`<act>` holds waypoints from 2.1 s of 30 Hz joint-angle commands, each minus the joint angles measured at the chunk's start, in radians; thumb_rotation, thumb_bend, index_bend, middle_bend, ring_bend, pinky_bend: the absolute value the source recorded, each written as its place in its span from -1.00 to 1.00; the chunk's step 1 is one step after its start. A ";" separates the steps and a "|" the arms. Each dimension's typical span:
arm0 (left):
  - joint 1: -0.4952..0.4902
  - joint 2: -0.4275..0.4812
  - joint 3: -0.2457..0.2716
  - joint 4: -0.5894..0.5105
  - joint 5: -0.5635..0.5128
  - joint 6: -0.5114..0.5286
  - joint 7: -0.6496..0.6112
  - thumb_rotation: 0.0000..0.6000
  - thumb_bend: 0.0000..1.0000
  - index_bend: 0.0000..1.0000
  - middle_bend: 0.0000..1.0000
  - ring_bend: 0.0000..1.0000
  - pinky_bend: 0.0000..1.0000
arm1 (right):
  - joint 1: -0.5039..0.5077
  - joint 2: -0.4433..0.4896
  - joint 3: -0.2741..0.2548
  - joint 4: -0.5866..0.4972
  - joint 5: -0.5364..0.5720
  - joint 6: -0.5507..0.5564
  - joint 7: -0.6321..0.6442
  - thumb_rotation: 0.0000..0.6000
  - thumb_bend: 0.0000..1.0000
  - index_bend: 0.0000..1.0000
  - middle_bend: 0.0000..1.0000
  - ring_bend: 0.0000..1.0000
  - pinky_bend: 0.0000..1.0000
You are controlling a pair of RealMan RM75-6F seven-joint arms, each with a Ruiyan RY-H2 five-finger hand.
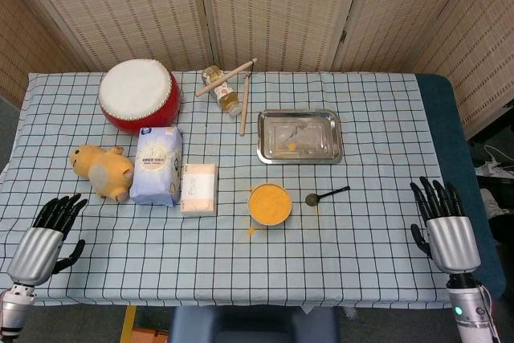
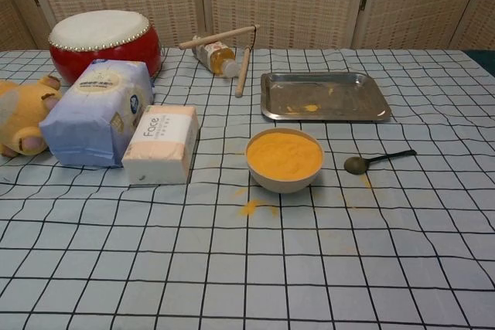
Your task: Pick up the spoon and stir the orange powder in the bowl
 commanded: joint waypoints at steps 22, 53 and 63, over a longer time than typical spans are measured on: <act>0.001 0.032 0.013 0.013 0.015 0.004 -0.095 1.00 -0.11 -1.00 -1.00 -1.00 -0.86 | 0.331 -0.283 0.146 0.283 0.118 -0.488 -0.140 1.00 -0.37 -0.01 -1.00 -1.00 -1.00; 0.000 0.050 0.021 0.022 0.024 0.004 -0.142 1.00 -0.11 -1.00 -1.00 -1.00 -0.86 | 0.450 -0.461 0.163 0.447 0.243 -0.619 -0.223 1.00 -0.38 -0.06 -1.00 -1.00 -1.00; -0.001 0.053 0.021 0.026 0.021 0.001 -0.152 1.00 -0.11 -1.00 -1.00 -1.00 -0.86 | 0.461 -0.496 0.158 0.492 0.252 -0.614 -0.213 1.00 -0.38 0.01 -1.00 -1.00 -1.00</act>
